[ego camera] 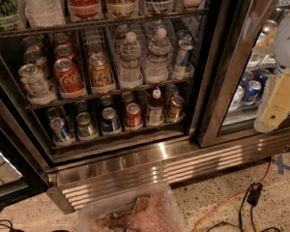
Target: Pick coke can from bottom shelf of fridge
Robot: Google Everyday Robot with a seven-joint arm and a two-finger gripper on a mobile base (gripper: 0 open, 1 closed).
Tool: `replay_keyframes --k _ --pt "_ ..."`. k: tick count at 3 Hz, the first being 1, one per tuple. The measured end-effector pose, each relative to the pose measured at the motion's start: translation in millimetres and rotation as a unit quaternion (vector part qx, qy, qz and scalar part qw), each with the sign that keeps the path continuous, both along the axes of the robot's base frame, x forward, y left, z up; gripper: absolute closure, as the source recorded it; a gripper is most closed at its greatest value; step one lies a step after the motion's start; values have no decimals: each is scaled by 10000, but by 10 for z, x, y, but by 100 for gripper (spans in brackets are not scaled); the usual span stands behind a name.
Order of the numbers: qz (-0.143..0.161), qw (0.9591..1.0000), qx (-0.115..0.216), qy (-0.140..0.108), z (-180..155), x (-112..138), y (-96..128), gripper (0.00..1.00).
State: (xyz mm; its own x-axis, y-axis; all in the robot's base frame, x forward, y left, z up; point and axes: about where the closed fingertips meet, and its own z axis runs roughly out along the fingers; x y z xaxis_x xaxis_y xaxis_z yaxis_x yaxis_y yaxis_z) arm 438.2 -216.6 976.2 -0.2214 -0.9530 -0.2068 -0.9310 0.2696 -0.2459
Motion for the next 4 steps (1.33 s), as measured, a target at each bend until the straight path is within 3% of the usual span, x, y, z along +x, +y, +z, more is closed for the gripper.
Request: replay_keyframes --k 1,2,3,4 --pt "0 10000 -8 -57 -39 9 21 0" --pt "-203 9996 215 -21 -370 34 61 0" --pt "-408 9979 504 12 -943 82 220 0" --pt "-683 9952 671 196 -1479 125 328 0"
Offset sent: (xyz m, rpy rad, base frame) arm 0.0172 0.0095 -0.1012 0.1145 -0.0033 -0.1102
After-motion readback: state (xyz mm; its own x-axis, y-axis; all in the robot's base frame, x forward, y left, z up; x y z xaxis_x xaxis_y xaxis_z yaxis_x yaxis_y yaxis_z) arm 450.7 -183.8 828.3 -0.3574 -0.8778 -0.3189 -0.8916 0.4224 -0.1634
